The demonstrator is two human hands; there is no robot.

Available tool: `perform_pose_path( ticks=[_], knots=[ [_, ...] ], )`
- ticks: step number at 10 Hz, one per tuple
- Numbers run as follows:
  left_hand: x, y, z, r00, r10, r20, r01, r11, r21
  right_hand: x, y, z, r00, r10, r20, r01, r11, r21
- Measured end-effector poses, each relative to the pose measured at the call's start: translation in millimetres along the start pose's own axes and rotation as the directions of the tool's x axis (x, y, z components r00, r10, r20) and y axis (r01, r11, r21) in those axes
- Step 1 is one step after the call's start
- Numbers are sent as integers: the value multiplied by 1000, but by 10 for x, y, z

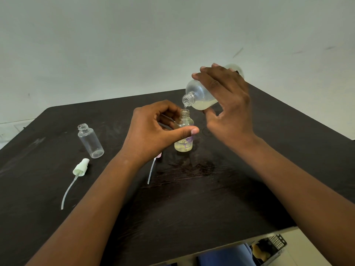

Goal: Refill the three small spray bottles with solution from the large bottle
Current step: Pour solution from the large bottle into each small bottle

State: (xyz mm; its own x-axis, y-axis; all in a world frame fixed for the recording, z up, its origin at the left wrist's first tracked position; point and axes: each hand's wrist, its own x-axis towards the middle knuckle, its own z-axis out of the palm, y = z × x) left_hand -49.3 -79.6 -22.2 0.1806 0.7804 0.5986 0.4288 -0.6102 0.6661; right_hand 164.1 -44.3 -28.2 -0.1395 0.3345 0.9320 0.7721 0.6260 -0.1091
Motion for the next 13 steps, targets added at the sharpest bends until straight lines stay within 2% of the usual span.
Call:
perform_pose_path(
  ticks=[13],
  knots=[
    [3, 8, -1, 1000, 4, 2, -4, 1000, -5, 4, 5, -7, 1000, -9, 2, 9, 1000, -4]
  ],
)
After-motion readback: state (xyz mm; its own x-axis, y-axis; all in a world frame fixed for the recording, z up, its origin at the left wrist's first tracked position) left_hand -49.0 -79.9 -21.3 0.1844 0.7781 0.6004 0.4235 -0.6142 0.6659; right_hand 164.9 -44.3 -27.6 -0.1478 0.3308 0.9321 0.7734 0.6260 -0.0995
